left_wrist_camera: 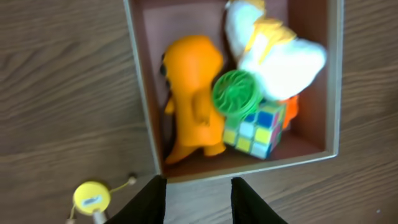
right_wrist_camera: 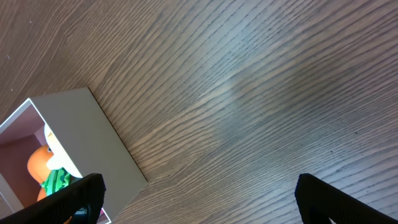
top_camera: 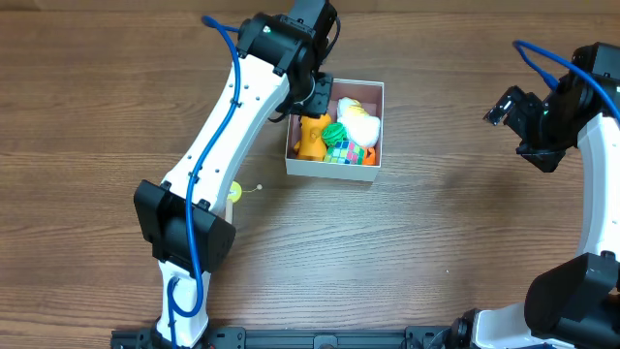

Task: Pack container
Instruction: 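Carry the green object into the box and release it, then move the left gripper to the yellow rattle and grasp its handle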

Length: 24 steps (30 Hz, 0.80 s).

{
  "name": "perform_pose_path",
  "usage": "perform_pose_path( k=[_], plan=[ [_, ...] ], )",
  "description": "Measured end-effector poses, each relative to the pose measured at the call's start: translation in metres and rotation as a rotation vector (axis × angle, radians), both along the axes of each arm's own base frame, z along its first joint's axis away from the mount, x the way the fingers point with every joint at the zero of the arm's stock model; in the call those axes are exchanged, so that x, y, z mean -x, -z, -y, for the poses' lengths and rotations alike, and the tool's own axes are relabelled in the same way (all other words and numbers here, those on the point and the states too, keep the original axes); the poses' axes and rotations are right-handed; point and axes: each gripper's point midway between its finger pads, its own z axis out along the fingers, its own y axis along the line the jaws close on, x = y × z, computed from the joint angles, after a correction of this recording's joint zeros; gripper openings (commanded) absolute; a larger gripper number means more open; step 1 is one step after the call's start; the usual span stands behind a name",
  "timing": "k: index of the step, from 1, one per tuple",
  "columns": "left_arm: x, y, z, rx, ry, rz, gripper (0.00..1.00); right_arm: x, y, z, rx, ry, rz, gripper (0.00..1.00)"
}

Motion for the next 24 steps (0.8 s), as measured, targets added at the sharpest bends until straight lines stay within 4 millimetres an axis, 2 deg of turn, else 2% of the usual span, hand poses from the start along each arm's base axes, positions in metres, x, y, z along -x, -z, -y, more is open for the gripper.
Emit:
perform_pose_path(
  k=[2,7,9,12,18,24],
  plan=[
    [0.006,0.002,-0.008,-0.033,-0.003,-0.023,0.39,0.0,0.0,0.0,0.0,0.0,0.0,1.0],
    [0.011,0.003,-0.022,-0.074,-0.018,-0.054,0.48,0.0,0.0,0.0,0.0,0.0,0.0,1.0],
    [0.009,-0.004,-0.028,-0.074,-0.025,-0.044,0.53,0.0,0.0,0.0,0.0,-0.001,0.0,1.0],
    [0.004,-0.024,-0.038,-0.068,-0.046,-0.007,0.6,0.0,0.0,0.0,0.0,0.0,0.0,1.0],
    [0.005,-0.075,-0.08,-0.105,-0.125,0.104,0.7,0.0,0.0,0.0,0.0,0.0,0.0,1.0],
    [0.024,-0.133,-0.11,-0.074,-0.184,0.249,0.79,0.0,0.0,0.0,0.0,0.0,0.0,1.0]
  ],
)
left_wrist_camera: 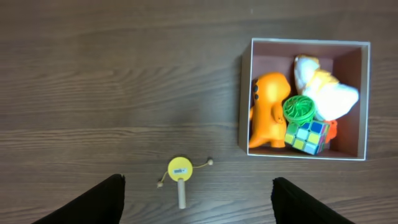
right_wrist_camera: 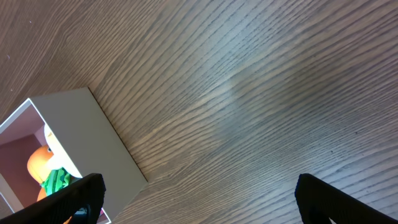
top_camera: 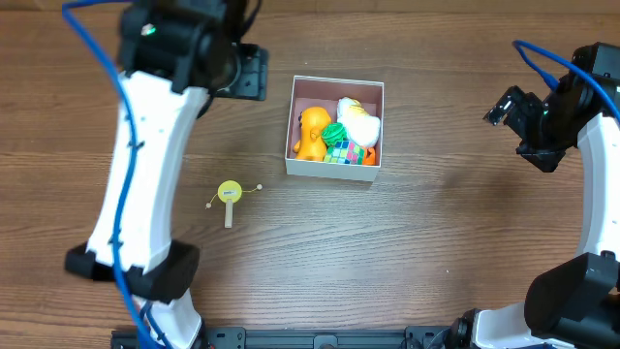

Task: Pack container
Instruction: 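Move the left gripper to the yellow rattle and grasp its handle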

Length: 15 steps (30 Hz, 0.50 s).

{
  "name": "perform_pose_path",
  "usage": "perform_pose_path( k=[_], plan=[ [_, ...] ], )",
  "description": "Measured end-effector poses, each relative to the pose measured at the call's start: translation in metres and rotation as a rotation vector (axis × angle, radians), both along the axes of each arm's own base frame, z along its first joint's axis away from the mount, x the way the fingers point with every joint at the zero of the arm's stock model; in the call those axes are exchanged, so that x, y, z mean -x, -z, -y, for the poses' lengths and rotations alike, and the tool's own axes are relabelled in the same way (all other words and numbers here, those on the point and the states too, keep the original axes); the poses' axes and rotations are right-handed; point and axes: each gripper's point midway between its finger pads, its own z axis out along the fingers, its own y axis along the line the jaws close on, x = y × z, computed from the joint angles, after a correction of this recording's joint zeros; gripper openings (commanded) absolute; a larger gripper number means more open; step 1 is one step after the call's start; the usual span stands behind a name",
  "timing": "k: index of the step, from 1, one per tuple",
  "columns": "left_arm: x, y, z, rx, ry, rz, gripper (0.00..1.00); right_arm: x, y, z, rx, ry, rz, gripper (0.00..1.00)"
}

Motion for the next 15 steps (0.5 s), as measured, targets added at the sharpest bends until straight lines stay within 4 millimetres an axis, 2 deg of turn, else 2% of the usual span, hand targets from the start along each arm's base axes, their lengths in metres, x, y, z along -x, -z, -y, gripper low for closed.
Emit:
perform_pose_path(
  k=[3,6,10,12,15],
  plan=[
    [0.009,-0.013,-0.012,0.0,-0.004,0.032,0.84,0.0,0.0,0.0,-0.001,0.0,-0.001,1.0],
    [0.025,-0.007,-0.028,-0.015,-0.027,-0.003,0.85,0.0,0.0,0.0,0.0,0.0,0.0,1.0],
    [0.047,0.018,-0.045,-0.043,-0.054,-0.103,0.85,0.0,0.0,0.0,0.0,0.0,0.0,1.0],
    [0.06,0.041,-0.052,-0.065,-0.069,-0.189,0.85,0.0,0.0,0.0,-0.001,0.0,0.0,1.0],
    [0.068,0.076,-0.058,-0.092,-0.08,-0.293,0.86,0.0,0.0,0.0,0.0,0.0,-0.001,1.0]
  ],
)
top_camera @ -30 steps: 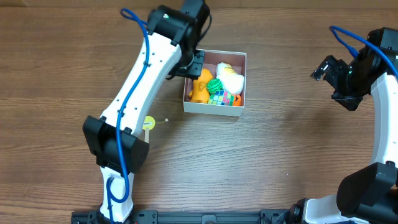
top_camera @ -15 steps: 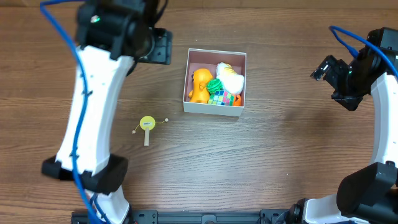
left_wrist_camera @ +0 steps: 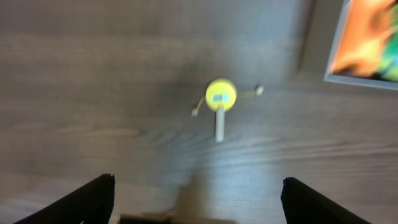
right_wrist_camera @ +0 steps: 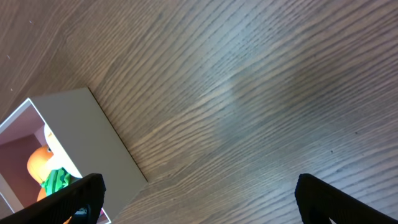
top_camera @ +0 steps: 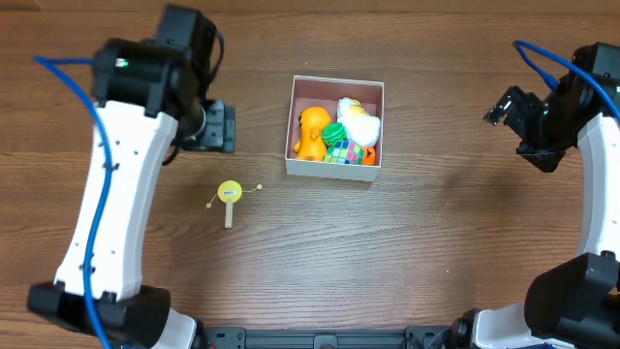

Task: Pack container
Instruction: 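Move the left gripper to the yellow rattle and grasp its handle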

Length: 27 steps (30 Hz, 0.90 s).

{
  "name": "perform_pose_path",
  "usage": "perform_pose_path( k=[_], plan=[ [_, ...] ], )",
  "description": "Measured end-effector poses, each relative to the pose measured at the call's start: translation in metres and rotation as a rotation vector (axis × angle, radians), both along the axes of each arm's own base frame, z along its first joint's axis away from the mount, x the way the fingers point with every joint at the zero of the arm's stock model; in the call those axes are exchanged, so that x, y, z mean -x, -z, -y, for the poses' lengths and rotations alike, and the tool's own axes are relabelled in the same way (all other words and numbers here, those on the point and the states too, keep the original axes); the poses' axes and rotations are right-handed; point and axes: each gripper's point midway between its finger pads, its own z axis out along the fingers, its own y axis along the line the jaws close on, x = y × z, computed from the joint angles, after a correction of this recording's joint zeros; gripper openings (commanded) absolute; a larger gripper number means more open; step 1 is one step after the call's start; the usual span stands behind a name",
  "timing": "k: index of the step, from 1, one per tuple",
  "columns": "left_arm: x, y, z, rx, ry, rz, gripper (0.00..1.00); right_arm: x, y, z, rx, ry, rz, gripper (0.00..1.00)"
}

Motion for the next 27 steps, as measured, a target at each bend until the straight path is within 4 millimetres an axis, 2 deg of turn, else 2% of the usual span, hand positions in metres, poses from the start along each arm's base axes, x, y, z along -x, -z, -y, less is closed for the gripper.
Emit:
perform_pose_path(
  k=[8,12,17,21,27],
  plan=[
    [-0.006,0.104,0.006,0.013,-0.01,-0.094,0.89,0.0,0.0,0.0,0.0,0.0,0.001,1.0],
    [0.001,0.149,0.009,0.063,-0.026,-0.123,0.86,0.0,0.0,0.0,0.0,0.0,0.001,1.0],
    [0.025,0.207,0.005,0.113,-0.085,-0.172,0.78,0.0,0.0,0.0,0.0,0.0,0.001,1.0],
    [0.038,0.231,0.006,0.133,-0.096,-0.186,0.73,0.0,0.0,0.0,0.0,0.0,0.001,1.0],
    [0.043,0.246,0.006,0.137,-0.094,-0.172,0.69,0.0,0.0,0.0,0.0,0.0,0.0,1.0]
  ],
)
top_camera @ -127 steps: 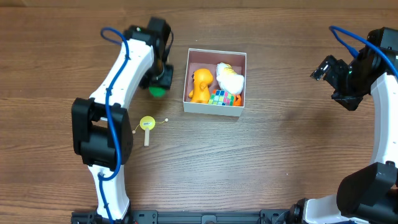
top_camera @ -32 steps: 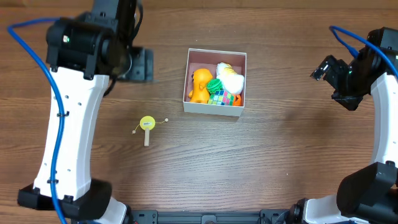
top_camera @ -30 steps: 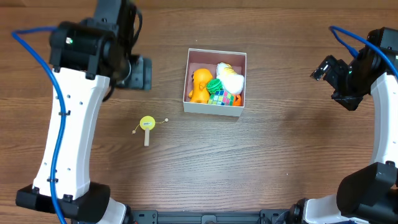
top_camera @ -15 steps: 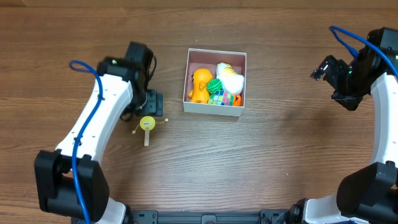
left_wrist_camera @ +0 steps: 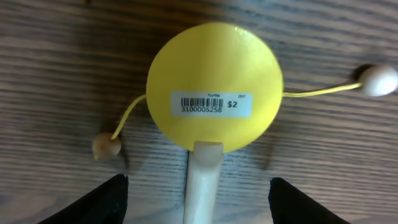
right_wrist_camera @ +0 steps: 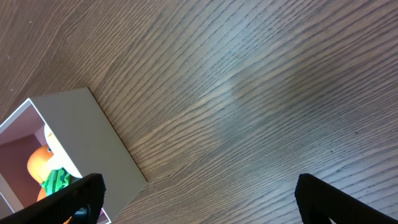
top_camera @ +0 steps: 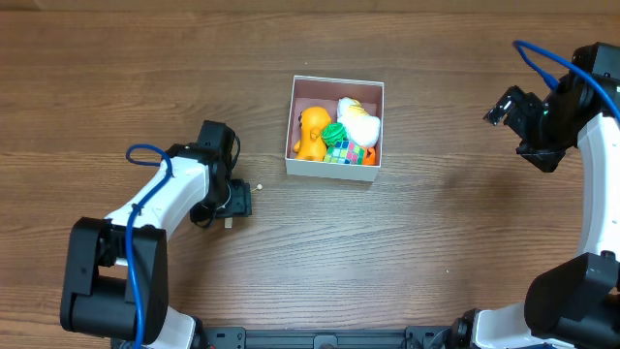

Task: Pack container
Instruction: 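Move the left gripper to the yellow rattle and grasp its handle, then carry the yellow rattle into the box and release it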

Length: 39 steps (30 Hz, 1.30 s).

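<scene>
A yellow disc drum toy [left_wrist_camera: 215, 86] with a barcode label, a pale wooden handle [left_wrist_camera: 203, 186] and two beaded strings lies flat on the table. My left gripper [left_wrist_camera: 199, 205] is open low over it, one finger on each side of the handle. In the overhead view my left gripper [top_camera: 229, 202] covers the toy. The white box [top_camera: 333, 167] holds an orange dinosaur [top_camera: 310, 132], a green ball, a puzzle cube and a white plush. My right gripper [right_wrist_camera: 199, 199] is open at the far right, empty.
The white box wall [right_wrist_camera: 81, 134] shows at the left of the right wrist view. Bare wooden table [top_camera: 436, 252] lies around the box and between the two arms.
My left gripper has dropped from high above the table down onto the yellow drum toy, its open fingers now either side of the handle. The right arm has not moved.
My left gripper was nearly shut over the box of toys. Then it was open and high, left of the box, with the drum toy in sight. It stood further left and nearer the toy, and now sits low around its handle.
</scene>
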{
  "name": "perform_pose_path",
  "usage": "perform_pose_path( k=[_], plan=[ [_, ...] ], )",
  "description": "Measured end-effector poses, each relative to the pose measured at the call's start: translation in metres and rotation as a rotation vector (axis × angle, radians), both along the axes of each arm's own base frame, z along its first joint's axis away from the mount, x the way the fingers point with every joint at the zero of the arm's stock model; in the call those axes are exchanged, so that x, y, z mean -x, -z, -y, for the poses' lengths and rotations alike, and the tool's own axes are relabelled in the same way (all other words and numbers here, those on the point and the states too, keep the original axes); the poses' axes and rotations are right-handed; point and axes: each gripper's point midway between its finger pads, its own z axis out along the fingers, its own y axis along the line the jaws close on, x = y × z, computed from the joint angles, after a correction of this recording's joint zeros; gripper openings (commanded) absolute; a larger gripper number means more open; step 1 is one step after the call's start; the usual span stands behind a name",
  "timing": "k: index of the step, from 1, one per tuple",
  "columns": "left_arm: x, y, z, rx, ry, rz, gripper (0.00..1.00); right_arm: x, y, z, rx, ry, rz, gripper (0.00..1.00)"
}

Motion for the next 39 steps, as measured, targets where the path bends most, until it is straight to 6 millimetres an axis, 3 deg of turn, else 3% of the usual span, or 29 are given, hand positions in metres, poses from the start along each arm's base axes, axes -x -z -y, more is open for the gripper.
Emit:
perform_pose_path(
  k=[4,9,20,27,31,36,39],
  plan=[
    [0.002,0.004,0.0,0.0,0.023,0.003,0.66,0.0,0.0,0.0,0.0,0.0,0.001,1.0],
    [-0.005,0.007,0.0,0.002,0.049,0.051,0.53,0.0,0.0,0.0,0.0,0.0,0.0,1.0],
    [-0.011,0.007,-0.001,-0.001,0.089,0.096,0.06,0.0,0.0,0.0,0.0,0.0,0.0,1.0],
    [0.003,0.001,-0.001,0.001,0.124,0.017,0.04,0.0,0.0,0.0,0.0,0.0,0.001,1.0],
    [-0.018,-0.031,0.003,0.002,0.128,0.023,0.04,0.0,0.0,0.0,0.0,0.0,-0.001,1.0],
    [-0.072,-0.114,0.023,0.068,0.148,0.174,0.04,0.0,0.0,0.0,0.0,0.0,0.0,1.0],
    [-0.1,-0.161,0.051,0.145,0.201,0.309,0.04,0.0,0.0,0.0,0.0,0.0,0.0,1.0]
  ],
)
